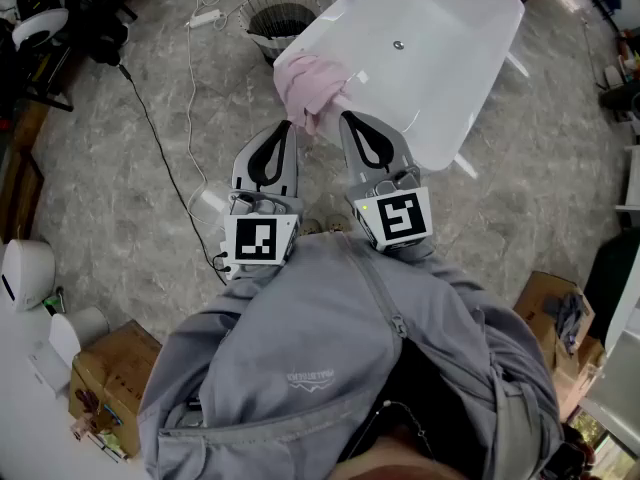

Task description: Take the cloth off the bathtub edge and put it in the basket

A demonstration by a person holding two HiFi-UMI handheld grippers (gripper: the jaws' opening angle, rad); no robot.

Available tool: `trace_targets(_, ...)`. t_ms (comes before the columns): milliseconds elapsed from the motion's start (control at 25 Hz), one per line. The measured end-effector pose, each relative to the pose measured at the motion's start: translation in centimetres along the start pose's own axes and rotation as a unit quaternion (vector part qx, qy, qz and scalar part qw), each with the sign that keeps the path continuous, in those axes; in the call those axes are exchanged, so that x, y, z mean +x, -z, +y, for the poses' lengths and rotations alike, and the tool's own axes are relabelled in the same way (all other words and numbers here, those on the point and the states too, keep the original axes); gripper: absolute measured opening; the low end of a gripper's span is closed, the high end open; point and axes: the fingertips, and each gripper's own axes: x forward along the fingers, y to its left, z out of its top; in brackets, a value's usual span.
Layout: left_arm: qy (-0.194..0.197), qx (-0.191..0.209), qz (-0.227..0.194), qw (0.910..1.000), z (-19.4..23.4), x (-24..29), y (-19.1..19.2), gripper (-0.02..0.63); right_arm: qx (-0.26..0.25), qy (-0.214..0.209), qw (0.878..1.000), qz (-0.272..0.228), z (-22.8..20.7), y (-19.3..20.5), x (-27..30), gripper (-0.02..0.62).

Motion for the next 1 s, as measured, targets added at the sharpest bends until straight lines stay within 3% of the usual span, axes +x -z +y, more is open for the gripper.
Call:
trace_targets(400, 0.013, 0.000, -0.011, 0.9999, 1.1, -0.6, -0.3, 0.008, -0.001, 0.002, 1.000, -0.009, 1.5, -0.3, 0.6, 0.003)
trace_targets(760, 0.033, 0.004, -0.005, 0.9994, 2.9, -1.5, 0.6, 0.008, 0.003, 0.032, 0.999, -0.013, 2.8, 0.1, 1.1, 0.004)
trace_targets(1000, 0.018, 0.003, -0.010, 0.9998, 4.7, -0.7, 0.9, 0.008, -0.009, 0.043, 0.999, -0.008, 1.4, 0.8, 2.1, 0.003)
